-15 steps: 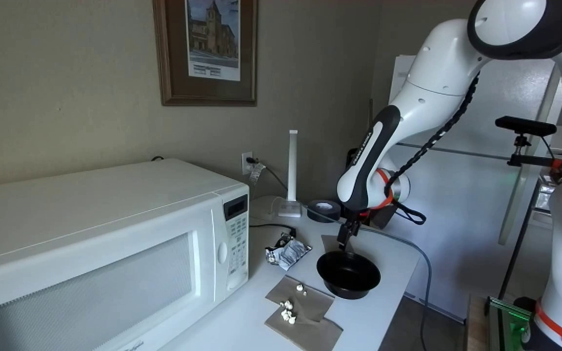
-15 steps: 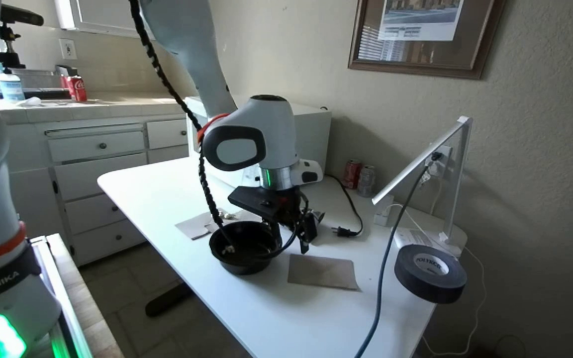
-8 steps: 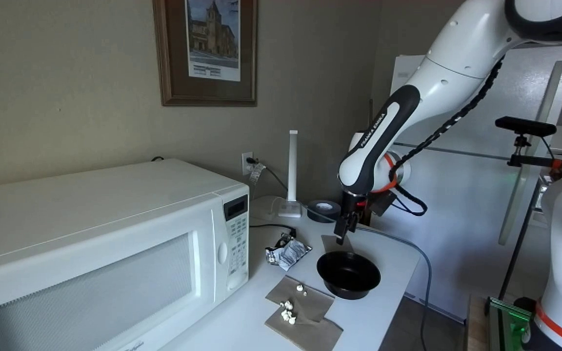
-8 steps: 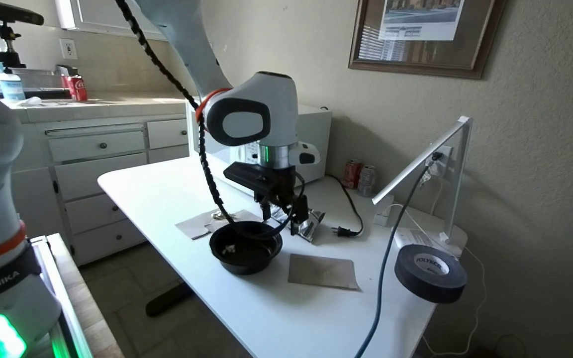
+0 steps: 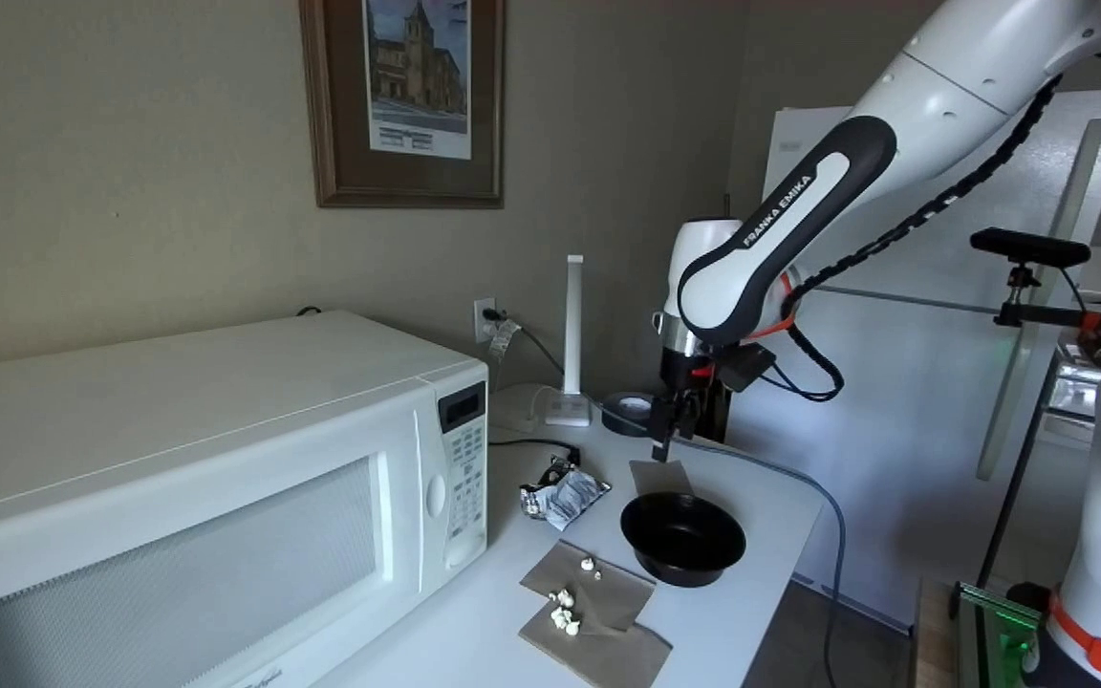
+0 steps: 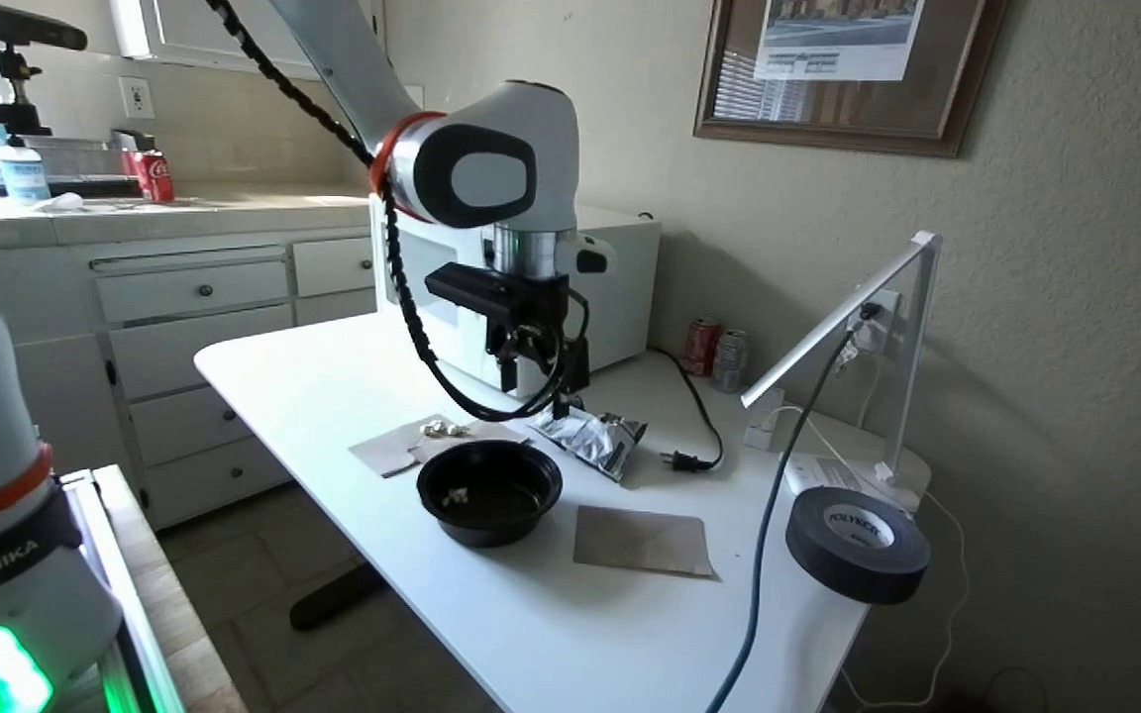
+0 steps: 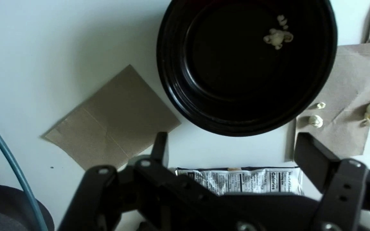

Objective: Pour the contents of the black bowl onto the brown paper

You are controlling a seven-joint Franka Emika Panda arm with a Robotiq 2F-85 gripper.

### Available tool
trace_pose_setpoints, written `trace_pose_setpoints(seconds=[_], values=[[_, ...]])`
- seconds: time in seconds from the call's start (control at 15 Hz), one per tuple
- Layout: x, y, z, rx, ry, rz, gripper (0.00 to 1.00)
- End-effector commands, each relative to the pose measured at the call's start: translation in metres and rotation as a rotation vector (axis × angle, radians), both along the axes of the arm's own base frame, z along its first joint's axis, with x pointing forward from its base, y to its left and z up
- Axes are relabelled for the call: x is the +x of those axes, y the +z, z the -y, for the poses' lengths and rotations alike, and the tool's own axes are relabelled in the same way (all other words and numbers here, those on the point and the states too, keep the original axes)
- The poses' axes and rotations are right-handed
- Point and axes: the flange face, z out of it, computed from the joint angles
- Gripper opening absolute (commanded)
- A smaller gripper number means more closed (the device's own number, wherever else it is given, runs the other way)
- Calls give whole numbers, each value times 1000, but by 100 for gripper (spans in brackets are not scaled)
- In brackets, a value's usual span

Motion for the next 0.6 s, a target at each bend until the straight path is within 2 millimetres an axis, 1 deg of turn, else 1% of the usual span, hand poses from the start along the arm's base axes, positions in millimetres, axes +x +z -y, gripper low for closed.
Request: trace_pose_setpoints(seconds=[0.0,0.07,0.13,0.27,0.53], values=[[-13,17,-9,11,-18,-15,100],[-14,19,-10,11,-18,-14,100],[-4,14,-7,10,-2,-2,100],[-3,18,-8,9,0,5,100],[-3,17,-8,8,0,3,100]])
